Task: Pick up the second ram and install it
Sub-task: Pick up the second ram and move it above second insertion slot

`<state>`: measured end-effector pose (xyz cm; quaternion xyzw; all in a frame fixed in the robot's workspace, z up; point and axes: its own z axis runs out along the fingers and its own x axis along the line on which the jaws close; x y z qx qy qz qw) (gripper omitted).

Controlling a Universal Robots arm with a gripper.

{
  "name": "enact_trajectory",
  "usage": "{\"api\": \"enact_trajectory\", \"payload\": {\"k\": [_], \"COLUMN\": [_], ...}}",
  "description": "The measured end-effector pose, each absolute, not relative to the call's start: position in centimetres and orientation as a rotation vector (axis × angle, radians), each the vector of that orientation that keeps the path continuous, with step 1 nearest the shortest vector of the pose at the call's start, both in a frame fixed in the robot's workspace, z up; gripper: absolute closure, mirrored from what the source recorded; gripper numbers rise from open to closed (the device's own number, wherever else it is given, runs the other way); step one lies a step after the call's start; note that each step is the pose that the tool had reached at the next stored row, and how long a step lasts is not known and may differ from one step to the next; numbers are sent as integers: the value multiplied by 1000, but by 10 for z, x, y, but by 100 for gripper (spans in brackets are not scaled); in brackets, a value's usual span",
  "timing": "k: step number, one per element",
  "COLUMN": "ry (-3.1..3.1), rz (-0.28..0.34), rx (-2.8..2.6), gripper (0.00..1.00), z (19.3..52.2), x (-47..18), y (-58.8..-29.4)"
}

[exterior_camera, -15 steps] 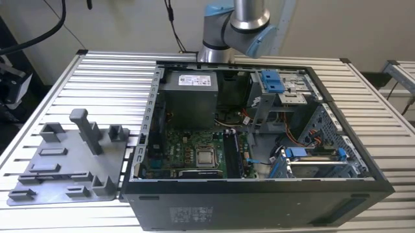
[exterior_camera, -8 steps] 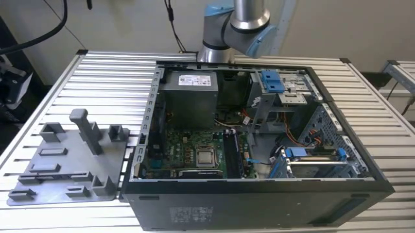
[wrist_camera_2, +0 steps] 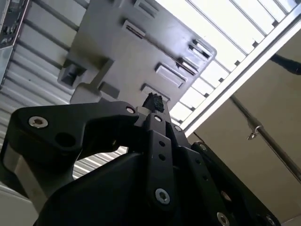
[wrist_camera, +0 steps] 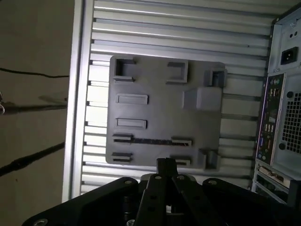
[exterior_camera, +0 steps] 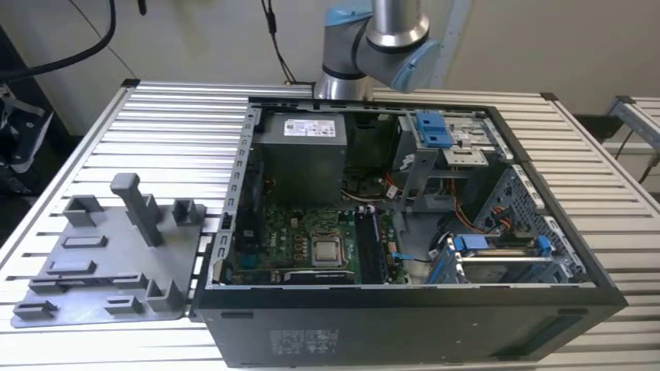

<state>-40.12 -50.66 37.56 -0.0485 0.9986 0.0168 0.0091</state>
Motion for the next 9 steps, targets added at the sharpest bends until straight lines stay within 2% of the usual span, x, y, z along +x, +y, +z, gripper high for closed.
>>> {"api": "enact_trajectory", "payload": {"k": [9], "ry": [3101], "rz": [50], "rx": [-397], "gripper": [89], "z": [376], "x": [-401], "y": [-506]}}
